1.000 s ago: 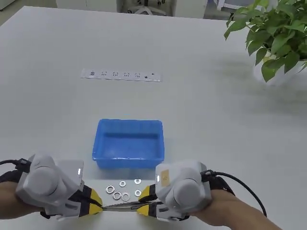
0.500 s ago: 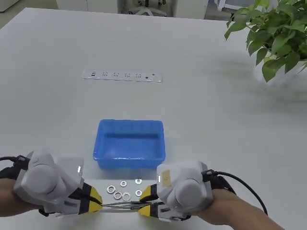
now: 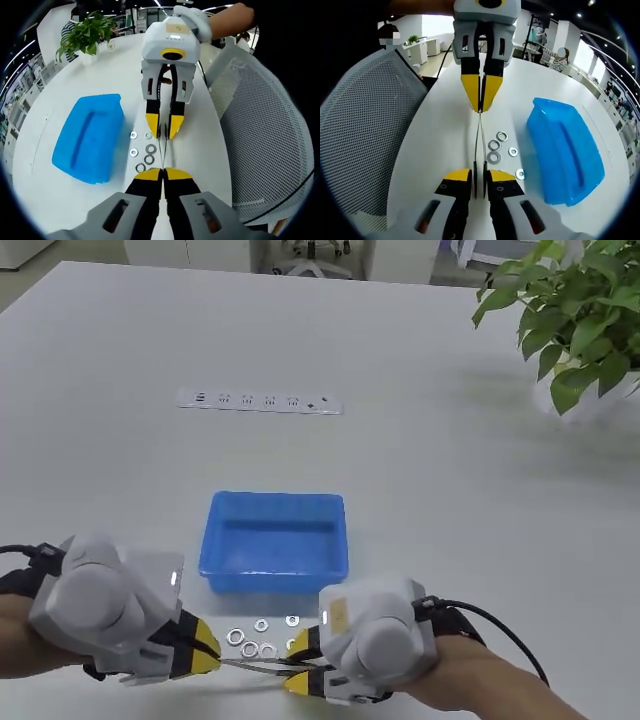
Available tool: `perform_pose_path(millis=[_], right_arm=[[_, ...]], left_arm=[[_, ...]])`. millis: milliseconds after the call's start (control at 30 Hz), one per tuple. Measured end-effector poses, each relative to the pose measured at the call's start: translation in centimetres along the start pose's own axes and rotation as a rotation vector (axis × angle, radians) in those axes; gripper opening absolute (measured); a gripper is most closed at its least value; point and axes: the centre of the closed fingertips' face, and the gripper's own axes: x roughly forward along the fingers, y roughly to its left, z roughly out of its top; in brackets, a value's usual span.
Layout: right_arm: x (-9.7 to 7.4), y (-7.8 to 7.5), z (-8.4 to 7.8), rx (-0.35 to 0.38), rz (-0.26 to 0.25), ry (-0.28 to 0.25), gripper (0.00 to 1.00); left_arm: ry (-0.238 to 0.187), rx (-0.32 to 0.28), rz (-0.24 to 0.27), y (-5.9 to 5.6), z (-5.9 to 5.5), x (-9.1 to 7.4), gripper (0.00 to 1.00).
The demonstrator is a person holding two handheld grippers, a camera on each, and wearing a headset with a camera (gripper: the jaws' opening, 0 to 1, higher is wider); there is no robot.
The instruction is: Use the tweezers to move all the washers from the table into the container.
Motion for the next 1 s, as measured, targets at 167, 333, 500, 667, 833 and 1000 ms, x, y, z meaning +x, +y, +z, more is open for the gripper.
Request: perform_pose_path(millis=[167,333,500,667,833,1000], right_arm=[[0.0,-0.1,0.4,0.000,0.000,-0.011,0.14],[-0.1,0.0,0.7,0.007,0.000,-0.018,0.12],[-0.5,-0.1,1.2,0.019,-0.010,-0.037,0.12],[-0.7,-0.4,2.0,0.026,-0.020,-0.060,0.12],[-0.7,-0.5,2.6,0.027,-0.025,-0.073,0.12],[-0.6,-0.2,2.7,0.032,-0.022,-0.079,0.12]], left_arm=[[-0.014,0.013,0.000,0.1,1.2,-0.6,0.05],[-0.014,0.023,-0.002,0.1,2.0,-1.0,0.05],[-0.038,0.040,0.002,0.0,3.7,-1.9,0.05],[-0.064,0.059,0.006,0.1,5.3,-2.6,0.05],[-0.081,0.074,0.008,0.1,6.3,-2.8,0.05],[-0.093,0.089,-0.002,-0.2,6.9,-2.6,0.05]])
